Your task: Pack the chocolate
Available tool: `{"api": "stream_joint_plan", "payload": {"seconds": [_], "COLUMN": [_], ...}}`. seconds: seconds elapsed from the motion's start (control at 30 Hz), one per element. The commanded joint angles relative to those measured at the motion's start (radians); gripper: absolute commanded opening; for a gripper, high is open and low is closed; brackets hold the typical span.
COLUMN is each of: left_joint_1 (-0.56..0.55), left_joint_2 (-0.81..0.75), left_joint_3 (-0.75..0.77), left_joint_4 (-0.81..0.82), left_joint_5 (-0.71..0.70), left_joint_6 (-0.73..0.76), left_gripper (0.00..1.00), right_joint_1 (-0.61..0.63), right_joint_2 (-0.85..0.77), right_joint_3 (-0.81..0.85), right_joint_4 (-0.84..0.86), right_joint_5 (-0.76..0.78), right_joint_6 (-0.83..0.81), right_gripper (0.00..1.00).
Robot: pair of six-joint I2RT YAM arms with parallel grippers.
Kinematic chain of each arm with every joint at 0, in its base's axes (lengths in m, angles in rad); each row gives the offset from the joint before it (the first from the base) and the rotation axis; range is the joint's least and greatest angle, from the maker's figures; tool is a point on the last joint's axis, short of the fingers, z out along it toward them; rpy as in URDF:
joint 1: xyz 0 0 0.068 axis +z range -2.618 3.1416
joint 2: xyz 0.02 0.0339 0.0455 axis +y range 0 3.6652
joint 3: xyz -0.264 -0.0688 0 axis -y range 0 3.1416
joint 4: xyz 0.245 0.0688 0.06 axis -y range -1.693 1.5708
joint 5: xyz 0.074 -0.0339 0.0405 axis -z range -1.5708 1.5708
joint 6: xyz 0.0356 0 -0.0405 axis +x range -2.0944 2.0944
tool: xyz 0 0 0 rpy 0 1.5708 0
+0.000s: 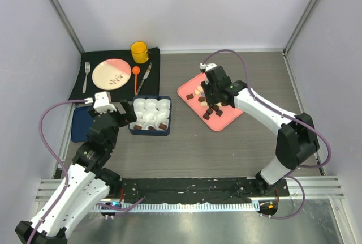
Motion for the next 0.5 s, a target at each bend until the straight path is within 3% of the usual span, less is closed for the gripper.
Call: {"api": "stream_joint_plan", "payload": {"seconds": [0.0, 0.47], "left_joint_1": [0.004, 0.004], "left_joint_2": [0.0, 0.007], "left_joint_3": [0.043, 0.043], "left_joint_4": [0.027, 0.028], "left_joint_5": [0.008, 0.013], "left_joint_6": [0.005, 0.008], "left_gripper": [1.0, 1.0], "right_joint_1": [-0.066, -0.115], "right_joint_2": [-0.006, 0.101], "right_joint_3": [-0.003, 0.003], "right_joint_4": [0.024, -0.004], "right_joint_5": [0.026, 0.044], "right_joint_6": [0.063, 0.353], "right_gripper": [0.24, 0.27]}}
